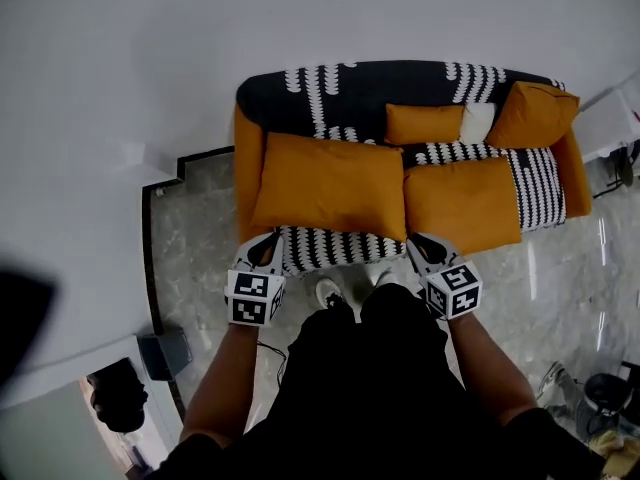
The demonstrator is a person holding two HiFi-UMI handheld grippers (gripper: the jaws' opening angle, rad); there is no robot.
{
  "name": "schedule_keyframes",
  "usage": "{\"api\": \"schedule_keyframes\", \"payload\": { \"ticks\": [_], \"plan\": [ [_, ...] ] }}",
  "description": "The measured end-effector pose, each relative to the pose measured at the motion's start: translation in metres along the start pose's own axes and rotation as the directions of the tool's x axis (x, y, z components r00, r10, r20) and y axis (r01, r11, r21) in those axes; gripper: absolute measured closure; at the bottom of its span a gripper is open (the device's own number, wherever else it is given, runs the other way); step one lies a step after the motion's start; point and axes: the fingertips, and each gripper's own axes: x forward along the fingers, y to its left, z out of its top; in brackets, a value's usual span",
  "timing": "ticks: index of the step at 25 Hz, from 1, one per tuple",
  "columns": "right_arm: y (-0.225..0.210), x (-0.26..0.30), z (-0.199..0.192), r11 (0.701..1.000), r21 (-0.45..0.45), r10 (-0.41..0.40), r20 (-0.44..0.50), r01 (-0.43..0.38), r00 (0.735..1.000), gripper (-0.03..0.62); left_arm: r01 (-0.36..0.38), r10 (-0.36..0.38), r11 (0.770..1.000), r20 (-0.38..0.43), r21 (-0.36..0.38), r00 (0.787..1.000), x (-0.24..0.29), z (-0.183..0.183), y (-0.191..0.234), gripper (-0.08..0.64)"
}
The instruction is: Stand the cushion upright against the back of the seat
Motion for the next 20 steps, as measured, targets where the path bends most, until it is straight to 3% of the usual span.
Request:
{"api": "schedule_keyframes", "payload": {
  "ticks": [4, 6, 9, 10, 14, 17, 20],
  "plan": [
    [-0.033, 0.021, -0.028, 0.997, -0.043, -0.064, -0.104, 0.060, 0.992, 0.544, 0.008, -0.010, 1.000, -0.061, -0.030, 0.998, 0.019, -0.024, 0.015, 0.540],
    [-0.046, 0.033, -0.045, 0.997, -0.051, -0.071, -0.152, 0.064, 0.986, 0.493, 0.007, -0.014, 0.996, -0.074, -0.084, 0.997, 0.029, -0.034, 0.023, 0.538],
    [-0.053, 0.057, -0.076, 0.995, -0.086, -0.068, -0.230, 0.049, 0.971, 0.468, 0.006, -0.024, 0.981, -0.087, -0.194, 0.996, 0.044, -0.049, 0.035, 0.443],
    [-0.054, 0.067, -0.088, 0.994, -0.099, -0.064, -0.261, 0.040, 0.963, 0.460, -0.002, -0.017, 0.979, -0.094, -0.203, 0.995, 0.049, -0.054, 0.039, 0.440],
    [-0.060, 0.112, -0.137, 0.986, -0.164, -0.062, -0.371, 0.000, 0.926, 0.423, -0.041, 0.018, 0.988, -0.155, -0.147, 0.988, 0.076, -0.078, 0.047, 0.426],
    [-0.064, 0.144, -0.161, 0.975, -0.221, -0.070, -0.420, -0.028, 0.905, 0.393, -0.018, -0.012, 0.989, -0.201, -0.149, 0.979, 0.103, -0.100, 0.040, 0.394],
    [-0.058, 0.176, -0.170, 0.948, -0.312, -0.087, -0.425, -0.055, 0.901, 0.377, 0.013, -0.027, 0.998, -0.234, -0.062, 0.972, 0.125, -0.111, 0.029, 0.388]
  ]
}}
